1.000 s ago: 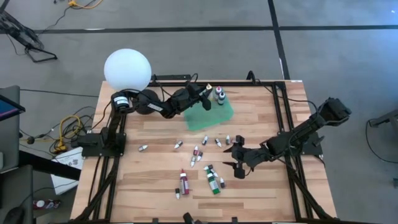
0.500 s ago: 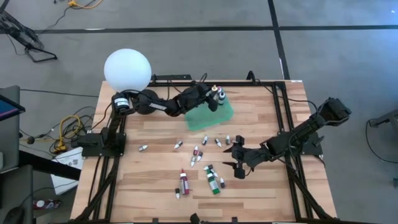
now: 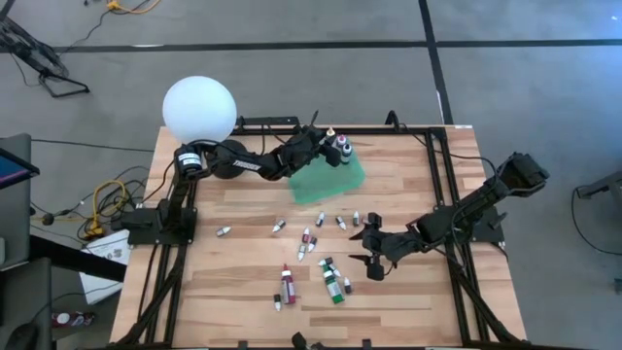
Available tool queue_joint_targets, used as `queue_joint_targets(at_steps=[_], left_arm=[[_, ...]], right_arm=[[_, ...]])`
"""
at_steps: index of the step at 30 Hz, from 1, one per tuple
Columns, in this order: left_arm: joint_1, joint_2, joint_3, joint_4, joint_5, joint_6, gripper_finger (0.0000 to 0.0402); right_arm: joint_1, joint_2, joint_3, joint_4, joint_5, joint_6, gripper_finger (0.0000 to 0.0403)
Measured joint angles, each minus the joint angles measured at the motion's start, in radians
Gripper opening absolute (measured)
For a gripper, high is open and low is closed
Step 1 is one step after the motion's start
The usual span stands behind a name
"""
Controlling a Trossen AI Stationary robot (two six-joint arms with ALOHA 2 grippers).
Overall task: Pick & Place food coloring
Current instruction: Put the yellow food coloring bottle into the green bin
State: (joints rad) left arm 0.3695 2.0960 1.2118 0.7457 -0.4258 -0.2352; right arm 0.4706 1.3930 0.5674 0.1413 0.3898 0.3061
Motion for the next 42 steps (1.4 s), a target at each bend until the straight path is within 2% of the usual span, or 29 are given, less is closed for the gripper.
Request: queue_joint_targets(at_steps=[36, 42], left_arm=[[0.018, 0.0, 0.001, -0.015, 0.003, 0.037, 0.0125], [0.019, 0.0, 0.024, -0.014, 0.045, 0.057, 0.0125]], right_arm=[[0.0, 0.0, 0.0, 0.002, -0.001, 0.0, 0.023], [0.0, 0.0, 0.0, 0.003, -0.001, 0.0, 0.023]])
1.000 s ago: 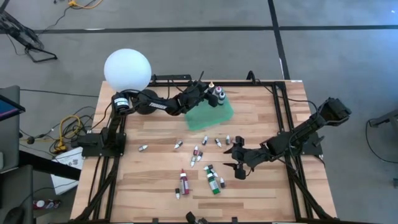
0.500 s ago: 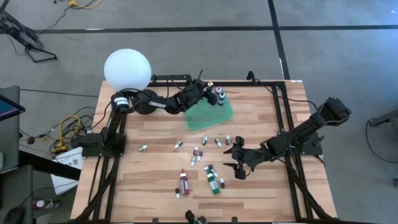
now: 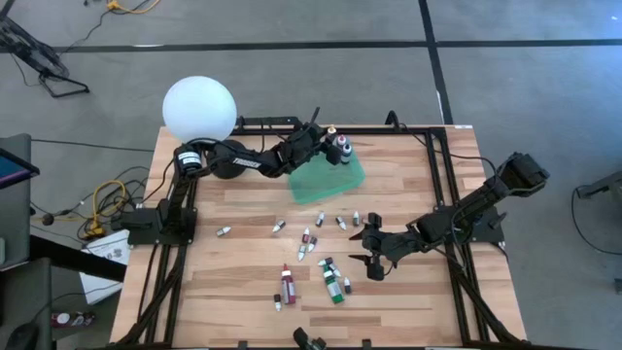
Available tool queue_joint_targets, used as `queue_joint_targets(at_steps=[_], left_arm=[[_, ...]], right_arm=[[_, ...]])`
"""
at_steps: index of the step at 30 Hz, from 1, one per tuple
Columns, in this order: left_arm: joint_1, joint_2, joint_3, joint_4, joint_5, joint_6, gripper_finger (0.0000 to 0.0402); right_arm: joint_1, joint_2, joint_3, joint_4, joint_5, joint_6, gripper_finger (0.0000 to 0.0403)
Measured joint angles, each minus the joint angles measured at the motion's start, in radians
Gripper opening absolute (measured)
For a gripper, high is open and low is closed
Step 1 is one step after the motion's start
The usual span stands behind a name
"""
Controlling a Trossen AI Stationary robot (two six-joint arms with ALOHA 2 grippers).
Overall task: Pick & Place food coloring
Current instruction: Put the yellow food coloring bottle into the green bin
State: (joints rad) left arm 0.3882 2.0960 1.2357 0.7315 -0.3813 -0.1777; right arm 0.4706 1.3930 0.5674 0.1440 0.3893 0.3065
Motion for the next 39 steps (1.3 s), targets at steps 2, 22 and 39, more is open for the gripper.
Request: queue_joint_targets(at_steps=[2, 22, 39], left_arm=[[0.0, 0.0, 0.002, -0.001, 0.002, 0.0, 0.0125], [0.003, 0.0, 0.003, -0.049, -0.017, -0.026, 0.0125], [0.005, 0.0, 0.003, -0.085, -0.017, -0.052, 0.0125]], right_arm=[[0.0, 0.0, 0.0, 0.0, 0.0, 0.0, 0.023], [0.0, 0.0, 0.0, 0.002, 0.0, 0.0, 0.023], [0.0, 0.0, 0.0, 0.004, 0.0, 0.0, 0.023]])
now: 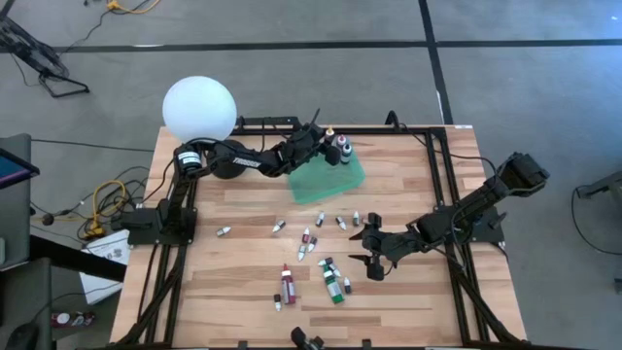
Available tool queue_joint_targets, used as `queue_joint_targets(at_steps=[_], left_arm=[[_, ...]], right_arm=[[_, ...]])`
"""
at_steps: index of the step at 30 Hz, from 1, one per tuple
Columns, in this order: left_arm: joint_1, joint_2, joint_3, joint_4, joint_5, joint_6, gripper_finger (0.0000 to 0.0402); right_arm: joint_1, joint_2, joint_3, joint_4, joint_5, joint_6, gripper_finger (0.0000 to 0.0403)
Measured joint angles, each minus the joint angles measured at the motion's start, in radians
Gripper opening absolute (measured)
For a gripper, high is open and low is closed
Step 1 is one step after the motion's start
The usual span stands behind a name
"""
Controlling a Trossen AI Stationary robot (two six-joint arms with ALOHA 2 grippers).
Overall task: Pick & Place food coloring
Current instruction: Put the yellow food coloring bottle into the green bin
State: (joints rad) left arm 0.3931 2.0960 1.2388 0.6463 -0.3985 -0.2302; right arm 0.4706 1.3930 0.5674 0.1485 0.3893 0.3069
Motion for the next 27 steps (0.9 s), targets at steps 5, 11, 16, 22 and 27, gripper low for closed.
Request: queue_joint_targets(at_steps=[5, 11, 16, 22, 27], left_arm=[[0.0, 0.0, 0.0, -0.005, 0.0, -0.01, 0.0125], [0.0, 0.0, 0.0, -0.005, 0.0, -0.009, 0.0125], [0.0, 0.0, 0.0, -0.005, 0.011, -0.005, 0.0125], [0.0, 0.0, 0.0, -0.005, 0.013, 0.0, 0.0125], [0.0, 0.0, 0.0, -0.005, 0.019, 0.008, 0.0125]], right_arm=[[0.0, 0.0, 0.0, 0.004, 0.0, 0.0, 0.023], [0.0, 0.0, 0.0, 0.005, 0.0, 0.0, 0.023], [0.0, 0.0, 0.0, 0.005, 0.0, 0.0, 0.023], [0.0, 0.0, 0.0, 0.005, 0.0, 0.0, 0.023], [0.0, 0.0, 0.0, 0.005, 0.0, 0.0, 0.023]])
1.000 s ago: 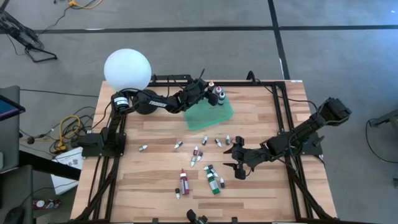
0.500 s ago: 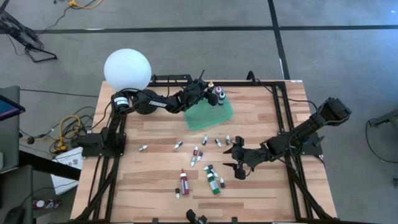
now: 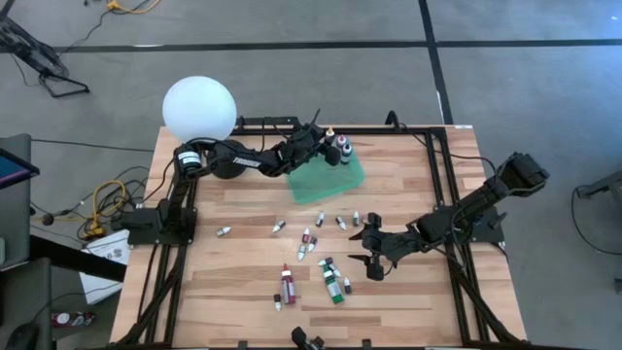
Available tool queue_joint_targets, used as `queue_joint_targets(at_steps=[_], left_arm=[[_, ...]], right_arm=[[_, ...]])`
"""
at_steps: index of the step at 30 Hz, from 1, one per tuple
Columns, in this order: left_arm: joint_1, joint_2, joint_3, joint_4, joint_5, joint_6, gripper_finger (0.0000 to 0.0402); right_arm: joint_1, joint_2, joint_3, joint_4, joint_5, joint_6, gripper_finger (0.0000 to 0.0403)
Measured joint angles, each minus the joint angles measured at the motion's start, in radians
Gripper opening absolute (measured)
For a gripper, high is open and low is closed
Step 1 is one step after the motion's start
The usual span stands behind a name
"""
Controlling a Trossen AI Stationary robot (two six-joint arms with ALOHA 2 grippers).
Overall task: Pick & Place food coloring
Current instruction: Put the yellow food coloring bottle into the green bin
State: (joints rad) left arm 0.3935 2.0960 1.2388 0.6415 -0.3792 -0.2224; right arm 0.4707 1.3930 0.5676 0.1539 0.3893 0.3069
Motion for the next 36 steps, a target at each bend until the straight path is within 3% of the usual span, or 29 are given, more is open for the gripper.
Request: queue_joint_targets(at_steps=[15, 36], left_arm=[[0.006, 0.0, 0.0, -0.003, 0.001, -0.002, 0.0174], [0.006, 0.0, 0.0, -0.004, 0.109, 0.058, 0.0177]], right_arm=[[0.0, 0.0, 0.0, 0.0, 0.0, 0.0, 0.023], [0.0, 0.0, 0.0, 0.0, 0.0, 0.0, 0.023]])
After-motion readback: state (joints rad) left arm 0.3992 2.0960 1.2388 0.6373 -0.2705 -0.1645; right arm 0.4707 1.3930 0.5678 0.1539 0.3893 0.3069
